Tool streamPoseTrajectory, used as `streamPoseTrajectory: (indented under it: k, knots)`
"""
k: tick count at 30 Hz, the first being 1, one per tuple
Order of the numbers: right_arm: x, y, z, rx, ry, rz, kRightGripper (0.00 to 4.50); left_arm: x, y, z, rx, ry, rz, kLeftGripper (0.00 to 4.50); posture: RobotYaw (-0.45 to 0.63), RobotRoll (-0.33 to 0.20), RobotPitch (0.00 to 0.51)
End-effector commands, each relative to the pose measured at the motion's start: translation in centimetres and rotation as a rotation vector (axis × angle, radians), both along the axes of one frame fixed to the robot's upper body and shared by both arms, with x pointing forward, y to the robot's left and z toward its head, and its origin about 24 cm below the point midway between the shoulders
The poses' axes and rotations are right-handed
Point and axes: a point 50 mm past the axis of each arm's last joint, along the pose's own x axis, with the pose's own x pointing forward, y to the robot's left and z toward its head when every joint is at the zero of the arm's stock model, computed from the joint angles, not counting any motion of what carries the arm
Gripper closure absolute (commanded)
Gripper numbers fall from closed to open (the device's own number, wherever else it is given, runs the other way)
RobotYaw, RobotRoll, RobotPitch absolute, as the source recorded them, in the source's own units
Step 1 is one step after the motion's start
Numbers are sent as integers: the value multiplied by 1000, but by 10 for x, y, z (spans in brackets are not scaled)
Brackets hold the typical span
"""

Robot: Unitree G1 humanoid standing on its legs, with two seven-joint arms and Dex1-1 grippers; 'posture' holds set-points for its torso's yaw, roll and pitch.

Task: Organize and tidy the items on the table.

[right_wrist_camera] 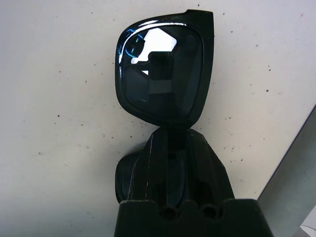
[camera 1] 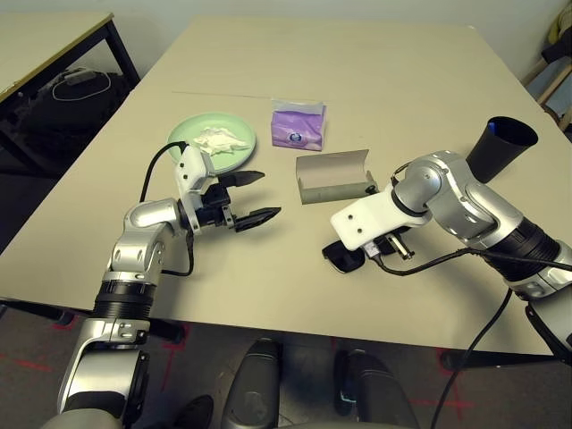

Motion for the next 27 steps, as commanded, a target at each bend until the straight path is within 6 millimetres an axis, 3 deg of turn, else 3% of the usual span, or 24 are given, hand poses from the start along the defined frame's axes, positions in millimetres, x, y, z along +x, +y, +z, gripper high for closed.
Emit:
streamPoseTrajectory:
  k: [1,15,20,27]
  knots:
    - [2,-4,4,8,-10,-6,4152,2,-1,-1,17,7,4,0,275,0,106]
    - [20,-1,61,240,-214,-119,4152,5,3,0,18,18,30,0,244,0,96]
    - [44,9,61,315,-346,-187,4152,6,0,1,19,17,25,0,243,0,95]
    - [62,14,53,274,-483,-227,4152,5,1,1,28,14,29,0,252,0,94]
